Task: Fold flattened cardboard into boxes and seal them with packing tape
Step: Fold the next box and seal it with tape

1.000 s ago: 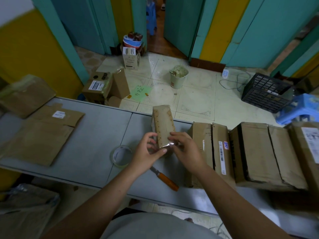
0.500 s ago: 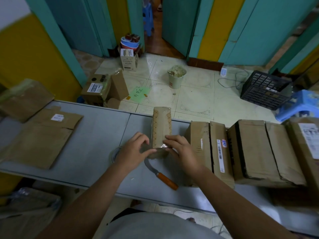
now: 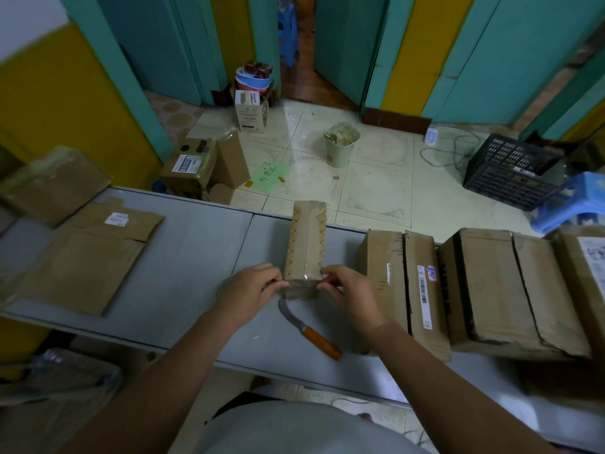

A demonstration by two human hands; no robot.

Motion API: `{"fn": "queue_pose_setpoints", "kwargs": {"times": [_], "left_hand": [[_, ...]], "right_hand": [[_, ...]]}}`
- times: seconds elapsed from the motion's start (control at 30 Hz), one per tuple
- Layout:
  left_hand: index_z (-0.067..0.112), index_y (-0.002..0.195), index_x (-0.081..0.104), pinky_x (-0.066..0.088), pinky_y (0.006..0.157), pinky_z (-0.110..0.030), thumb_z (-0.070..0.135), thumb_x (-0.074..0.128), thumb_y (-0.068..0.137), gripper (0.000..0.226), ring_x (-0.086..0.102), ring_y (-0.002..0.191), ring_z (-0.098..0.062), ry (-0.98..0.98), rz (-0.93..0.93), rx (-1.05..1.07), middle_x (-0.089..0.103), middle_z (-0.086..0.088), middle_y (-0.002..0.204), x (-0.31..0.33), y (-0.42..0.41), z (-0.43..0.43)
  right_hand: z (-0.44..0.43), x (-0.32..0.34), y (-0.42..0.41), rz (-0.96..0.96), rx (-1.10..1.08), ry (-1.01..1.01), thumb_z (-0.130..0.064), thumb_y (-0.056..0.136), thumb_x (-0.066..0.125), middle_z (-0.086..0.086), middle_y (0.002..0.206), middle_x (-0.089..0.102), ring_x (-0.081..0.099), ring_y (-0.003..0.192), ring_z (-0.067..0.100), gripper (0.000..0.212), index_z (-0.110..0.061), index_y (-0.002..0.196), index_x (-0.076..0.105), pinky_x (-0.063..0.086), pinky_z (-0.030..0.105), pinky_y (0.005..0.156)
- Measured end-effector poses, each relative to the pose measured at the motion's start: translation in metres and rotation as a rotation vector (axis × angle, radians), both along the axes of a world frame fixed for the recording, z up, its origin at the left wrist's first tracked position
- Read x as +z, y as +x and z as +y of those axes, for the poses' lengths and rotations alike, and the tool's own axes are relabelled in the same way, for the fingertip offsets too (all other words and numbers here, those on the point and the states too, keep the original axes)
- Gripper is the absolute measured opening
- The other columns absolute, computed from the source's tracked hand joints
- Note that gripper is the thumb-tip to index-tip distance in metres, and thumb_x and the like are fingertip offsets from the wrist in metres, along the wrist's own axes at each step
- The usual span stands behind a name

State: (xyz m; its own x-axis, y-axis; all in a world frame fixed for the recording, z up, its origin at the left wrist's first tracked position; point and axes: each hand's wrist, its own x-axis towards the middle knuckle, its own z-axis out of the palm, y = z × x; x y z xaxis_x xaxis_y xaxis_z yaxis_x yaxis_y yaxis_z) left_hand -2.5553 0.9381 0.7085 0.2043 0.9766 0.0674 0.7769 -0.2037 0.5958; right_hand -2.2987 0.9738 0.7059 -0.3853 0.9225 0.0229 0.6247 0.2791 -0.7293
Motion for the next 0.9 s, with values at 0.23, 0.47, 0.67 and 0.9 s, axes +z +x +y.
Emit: {"fn": "queue_pose_setpoints", "kwargs": {"times": [0.23,0.47,0.67,0.9], "left_hand": [[0.026,0.097,0.068,0.04,0.067,-0.011,0.036,0.071,0.1,0.011,0.056,0.083,0.005,-0.04,0.031,-0.096,0.052,0.022,0.088,0.004,-0.014,0.003],[0.023,0.101,0.069,0.05,0.072,-0.026,0.028,0.064,0.105,0.008,0.056,0.082,-0.004,-0.034,0.086,-0.115,0.057,0.015,0.092,0.005,-0.018,0.003],[0.022,0.098,0.069,0.046,0.068,-0.026,0.026,0.064,0.105,0.01,0.053,0.079,-0.006,0.005,0.082,-0.074,0.059,0.013,0.089,0.007,-0.013,-0.002],[0.03,0.113,0.072,0.048,0.077,-0.019,0.046,0.07,0.097,0.022,0.057,0.093,0.005,-0.097,0.059,-0.134,0.061,0.021,0.102,0.011,-0.016,-0.01]], "right_hand": [[0.0,0.004,0.005,-0.011,0.129,0.115,-0.014,0.096,0.073,0.005,0.116,0.069,0.068,0.104,0.014,0.039,-0.01,0.134,0.067,0.057,0.027,0.097],[-0.004,0.003,0.004,0.029,0.09,0.064,-0.007,0.1,0.064,-0.003,0.12,0.067,0.066,0.107,0.007,0.036,-0.017,0.134,0.066,0.057,0.027,0.099],[-0.006,0.0,0.005,0.025,0.071,0.04,-0.008,0.102,0.062,-0.004,0.125,0.065,0.065,0.111,0.007,0.036,-0.019,0.136,0.063,0.058,0.031,0.099],[-0.013,0.004,0.014,0.031,0.113,0.019,-0.02,0.097,0.07,-0.01,0.125,0.064,0.062,0.114,0.0,0.045,-0.026,0.14,0.06,0.054,0.022,0.101]]}}
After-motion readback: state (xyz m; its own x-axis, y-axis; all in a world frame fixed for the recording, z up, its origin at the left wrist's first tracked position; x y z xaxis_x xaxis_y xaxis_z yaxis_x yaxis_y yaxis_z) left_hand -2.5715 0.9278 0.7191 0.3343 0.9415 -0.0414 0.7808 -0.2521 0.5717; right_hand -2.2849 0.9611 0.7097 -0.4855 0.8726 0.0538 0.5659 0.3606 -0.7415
